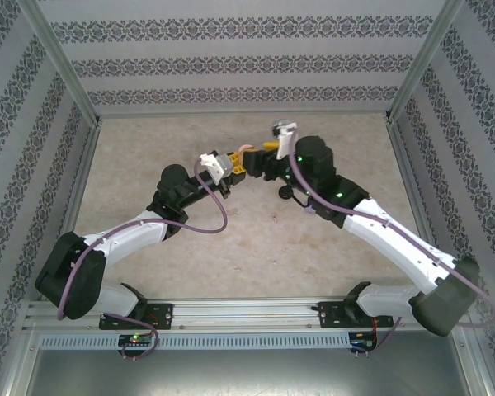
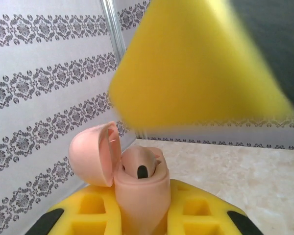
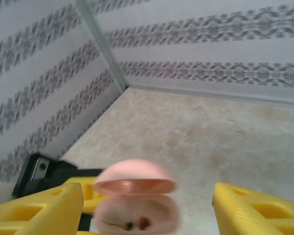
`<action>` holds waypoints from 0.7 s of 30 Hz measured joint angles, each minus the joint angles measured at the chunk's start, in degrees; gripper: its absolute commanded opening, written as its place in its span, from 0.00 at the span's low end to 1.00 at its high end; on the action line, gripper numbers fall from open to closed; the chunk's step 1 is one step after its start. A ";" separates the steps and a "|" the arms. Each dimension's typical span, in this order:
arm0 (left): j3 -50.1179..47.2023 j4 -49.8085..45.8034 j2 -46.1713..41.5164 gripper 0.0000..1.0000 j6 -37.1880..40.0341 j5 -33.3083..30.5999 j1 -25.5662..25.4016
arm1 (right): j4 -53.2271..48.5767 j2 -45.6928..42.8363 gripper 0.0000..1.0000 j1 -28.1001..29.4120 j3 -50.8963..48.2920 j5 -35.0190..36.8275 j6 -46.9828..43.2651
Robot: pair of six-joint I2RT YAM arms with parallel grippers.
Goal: Insert wireless bluetooth earbuds into charging case
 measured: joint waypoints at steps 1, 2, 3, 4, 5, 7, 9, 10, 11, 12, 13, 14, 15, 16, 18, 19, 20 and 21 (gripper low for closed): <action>0.00 0.44 0.04 0.00 -0.11 -0.31 0.00 | -0.61 -1.40 0.72 -1.70 0.00 -0.02 1.38; 0.00 0.79 0.09 0.00 -0.22 -0.50 0.00 | -1.09 -2.62 0.72 -3.04 0.00 0.00 2.43; -0.02 1.05 0.09 0.00 -0.33 -0.70 0.00 | -1.75 -4.26 0.72 -4.59 0.00 0.00 3.74; -0.02 1.38 0.09 0.00 -0.50 -0.81 0.00 | -2.64 -6.12 0.72 -6.16 0.00 0.17 5.03; -0.04 1.70 0.09 0.00 -0.55 -0.92 0.00 | -3.32 -7.32 0.72 -7.10 0.00 0.20 5.99; -0.07 2.29 0.09 0.00 -0.79 -1.09 0.00 | -5.53 -9.53 0.71 -8.52 0.00 0.66 7.65; -0.13 2.54 0.09 0.00 -1.16 -1.18 0.00 | -8.02 -9.73 0.69 -9.22 -0.28 0.90 8.90; -0.15 2.56 0.09 0.00 -1.25 -1.18 0.00 | -9.42 -9.09 0.68 -9.22 -0.48 1.16 9.29; -0.17 2.54 0.09 0.00 -1.38 -1.18 0.00 | -10.64 -7.98 0.67 -9.22 -0.83 1.44 9.66; -0.22 2.54 0.09 0.00 -1.49 -1.18 0.00 | -11.96 -6.21 0.65 -9.22 -1.44 1.62 10.25; -0.26 2.54 0.07 0.00 -1.57 -1.18 0.00 | -13.25 -4.00 0.63 -9.20 -2.12 1.70 10.71; -0.31 2.54 0.07 0.00 -1.60 -1.18 0.00 | -14.23 -1.62 0.62 -9.18 -2.91 1.88 11.02; -0.33 2.54 0.07 0.00 -1.60 -1.18 0.00 | -15.52 1.27 0.60 -9.18 -3.89 2.14 11.47; -0.42 2.54 -0.02 0.00 -1.62 -1.18 0.00 | -17.00 4.33 0.58 -9.07 -4.94 2.36 12.00; -0.63 2.47 -0.42 0.00 -1.60 -1.16 0.00 | -20.04 9.99 0.56 -8.68 -6.27 3.02 12.59; -0.68 2.47 -0.70 0.00 -1.62 -1.18 0.00 | -21.51 12.66 0.55 -8.13 -6.56 3.45 12.90; -0.70 2.47 -0.96 0.00 -1.62 -1.18 0.00 | -22.49 14.60 0.54 -7.61 -6.60 3.74 12.98; -0.76 2.45 -1.36 0.00 -1.60 -1.18 0.00 | -23.30 16.57 0.53 -6.88 -6.60 4.13 13.07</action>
